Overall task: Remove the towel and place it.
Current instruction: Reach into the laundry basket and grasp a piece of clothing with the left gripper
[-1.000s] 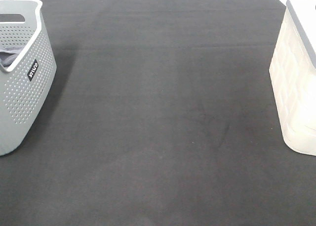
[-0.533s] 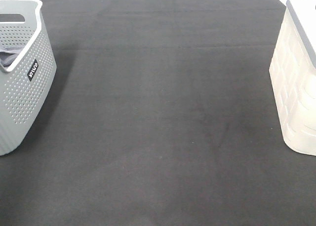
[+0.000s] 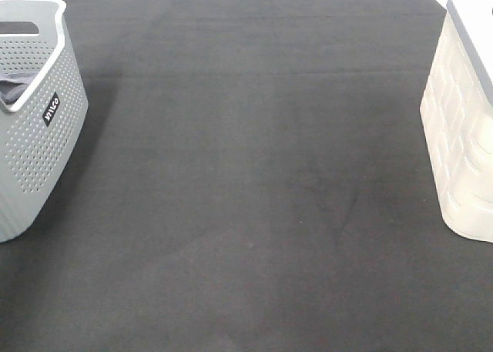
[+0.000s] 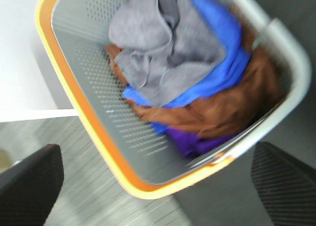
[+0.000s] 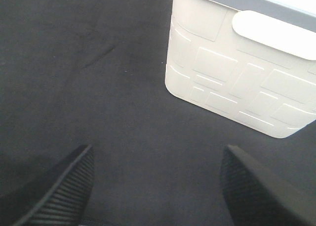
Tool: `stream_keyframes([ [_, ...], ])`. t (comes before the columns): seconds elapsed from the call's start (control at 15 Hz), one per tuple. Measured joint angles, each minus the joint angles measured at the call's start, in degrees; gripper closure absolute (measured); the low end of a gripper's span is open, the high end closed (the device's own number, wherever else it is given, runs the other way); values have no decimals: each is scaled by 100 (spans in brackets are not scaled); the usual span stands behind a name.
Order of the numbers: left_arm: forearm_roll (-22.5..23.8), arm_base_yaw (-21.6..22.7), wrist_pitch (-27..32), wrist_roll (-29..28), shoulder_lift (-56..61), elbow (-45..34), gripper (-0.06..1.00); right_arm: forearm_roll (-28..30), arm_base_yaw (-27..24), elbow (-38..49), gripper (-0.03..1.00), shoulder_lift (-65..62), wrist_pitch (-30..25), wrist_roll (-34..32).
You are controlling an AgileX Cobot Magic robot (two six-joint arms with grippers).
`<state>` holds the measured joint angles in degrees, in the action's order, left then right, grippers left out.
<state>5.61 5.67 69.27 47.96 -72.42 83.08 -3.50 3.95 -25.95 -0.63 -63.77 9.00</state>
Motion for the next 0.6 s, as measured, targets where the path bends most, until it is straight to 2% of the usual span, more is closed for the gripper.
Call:
stream_keyframes([
  [0.13,298,46,-109,710,-602,57,-1,0,0,0,31,0,0,0],
  [0.27,372,252,-699,1083,-1203,74,0,0,0,0,31,0,0,0],
  [0.4,670,338,-1054,1203,-1954,74,0,0,0,0,31,0,0,0],
  [0.6,779,338,-1421,1215,-2848,74,1,0,0,0,31,0,0,0],
])
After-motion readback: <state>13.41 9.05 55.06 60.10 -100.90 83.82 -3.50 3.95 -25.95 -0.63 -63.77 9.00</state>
